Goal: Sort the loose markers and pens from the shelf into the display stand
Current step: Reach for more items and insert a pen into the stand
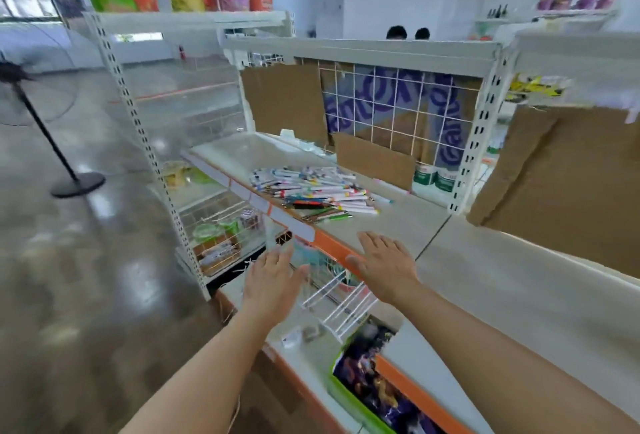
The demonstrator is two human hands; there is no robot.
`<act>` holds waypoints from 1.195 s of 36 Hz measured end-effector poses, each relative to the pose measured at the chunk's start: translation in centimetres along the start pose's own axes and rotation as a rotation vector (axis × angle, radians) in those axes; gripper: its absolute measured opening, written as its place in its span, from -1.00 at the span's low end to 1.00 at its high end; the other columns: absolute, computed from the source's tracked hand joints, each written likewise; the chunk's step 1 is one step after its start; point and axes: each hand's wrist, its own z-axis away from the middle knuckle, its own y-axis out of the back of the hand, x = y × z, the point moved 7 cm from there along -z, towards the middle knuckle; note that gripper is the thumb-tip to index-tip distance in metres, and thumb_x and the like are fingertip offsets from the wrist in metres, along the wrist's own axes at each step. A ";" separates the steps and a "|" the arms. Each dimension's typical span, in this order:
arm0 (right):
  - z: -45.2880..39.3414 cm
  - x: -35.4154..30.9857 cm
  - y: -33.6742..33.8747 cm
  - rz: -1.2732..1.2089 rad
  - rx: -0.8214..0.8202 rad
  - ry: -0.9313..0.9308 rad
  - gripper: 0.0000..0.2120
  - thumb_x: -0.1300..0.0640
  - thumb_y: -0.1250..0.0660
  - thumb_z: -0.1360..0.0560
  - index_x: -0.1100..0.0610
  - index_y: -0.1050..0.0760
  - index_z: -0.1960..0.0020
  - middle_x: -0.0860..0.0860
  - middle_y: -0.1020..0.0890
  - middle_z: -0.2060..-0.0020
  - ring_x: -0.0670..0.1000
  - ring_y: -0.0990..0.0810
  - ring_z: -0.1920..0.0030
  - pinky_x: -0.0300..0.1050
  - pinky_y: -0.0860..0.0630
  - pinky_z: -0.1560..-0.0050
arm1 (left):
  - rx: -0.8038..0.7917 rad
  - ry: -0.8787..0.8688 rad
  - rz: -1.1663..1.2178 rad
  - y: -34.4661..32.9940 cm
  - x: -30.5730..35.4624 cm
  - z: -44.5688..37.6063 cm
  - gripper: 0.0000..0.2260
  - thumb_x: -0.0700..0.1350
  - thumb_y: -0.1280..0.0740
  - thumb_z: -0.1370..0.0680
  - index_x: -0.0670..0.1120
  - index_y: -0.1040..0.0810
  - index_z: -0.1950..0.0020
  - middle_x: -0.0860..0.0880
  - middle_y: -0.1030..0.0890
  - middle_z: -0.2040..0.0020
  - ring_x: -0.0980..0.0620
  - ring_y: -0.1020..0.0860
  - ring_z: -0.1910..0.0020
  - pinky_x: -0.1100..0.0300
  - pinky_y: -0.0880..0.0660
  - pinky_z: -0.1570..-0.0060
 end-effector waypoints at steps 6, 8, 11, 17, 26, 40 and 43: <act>-4.4 -1.8 -0.8 0.036 -0.001 -0.011 -0.57 -0.07 0.04 -0.65 0.05 -0.16 -0.46 0.01 -0.33 -0.41 0.06 -0.28 -0.39 -0.03 -0.22 -0.34 | -0.046 0.043 0.012 -0.4 -3.5 -2.6 -0.48 0.18 0.07 -0.63 0.02 -0.03 -0.55 -0.05 -0.08 -0.56 -0.06 -0.03 -0.53 0.02 0.03 -0.49; -6.2 -1.6 -0.8 0.056 0.006 -0.029 -0.63 0.00 0.00 -0.65 0.05 -0.21 -0.43 0.02 -0.36 -0.38 0.05 -0.31 -0.37 -0.03 -0.25 -0.31 | -0.047 0.040 0.009 -0.7 -4.1 -3.8 -0.48 0.18 0.07 -0.63 0.02 -0.03 -0.55 -0.06 -0.08 -0.56 -0.05 -0.03 -0.53 0.02 0.03 -0.50; -9.0 -0.9 -0.9 0.078 0.012 -0.058 -0.68 0.09 -0.07 -0.64 0.06 -0.28 -0.38 0.03 -0.40 -0.34 0.06 -0.33 -0.35 -0.02 -0.27 -0.30 | -0.067 0.048 0.014 -1.2 -4.6 -5.9 -0.48 0.18 0.07 -0.63 0.01 -0.04 -0.55 -0.05 -0.06 -0.56 -0.04 -0.02 -0.54 -0.01 0.03 -0.50; -13.8 0.7 -1.1 0.087 0.048 -0.063 -0.73 0.23 -0.17 -0.57 0.06 -0.41 -0.25 0.03 -0.50 -0.23 0.06 -0.37 -0.30 -0.05 -0.27 -0.26 | -0.051 0.034 0.042 -1.3 -4.0 -10.4 -0.49 0.18 0.03 -0.63 0.02 -0.07 -0.54 -0.01 -0.12 -0.55 -0.01 -0.06 -0.52 -0.04 0.01 -0.49; -19.4 1.5 -2.7 0.047 0.021 0.080 -0.60 0.26 -0.17 -0.56 0.05 -0.33 -0.37 0.04 -0.42 -0.34 0.09 -0.32 -0.37 -0.03 -0.26 -0.31 | -0.078 0.018 0.062 -1.9 -1.5 -16.1 -0.50 0.16 0.01 -0.64 -0.04 -0.15 -0.52 -0.04 -0.19 -0.52 -0.04 -0.12 -0.50 0.03 -0.04 -0.48; -22.1 0.8 -4.2 0.158 -0.003 0.227 -0.70 0.21 -0.20 -0.53 0.11 -0.40 -0.26 0.04 -0.45 -0.24 0.10 -0.34 -0.28 -0.02 -0.25 -0.26 | 0.084 -0.109 0.070 -1.0 0.6 -21.2 -0.71 -0.12 -0.15 -0.62 -0.05 -0.45 -0.33 -0.03 -0.45 -0.26 -0.03 -0.40 -0.23 0.13 -0.34 -0.17; -22.4 1.0 -4.4 0.141 -0.037 0.208 -0.67 0.20 -0.23 -0.52 0.11 -0.39 -0.27 0.05 -0.43 -0.28 0.11 -0.34 -0.31 -0.02 -0.23 -0.29 | 0.091 -0.137 0.091 -0.8 1.1 -21.8 -0.72 -0.13 -0.17 -0.62 -0.02 -0.46 -0.31 -0.02 -0.46 -0.24 -0.03 -0.39 -0.23 0.13 -0.36 -0.15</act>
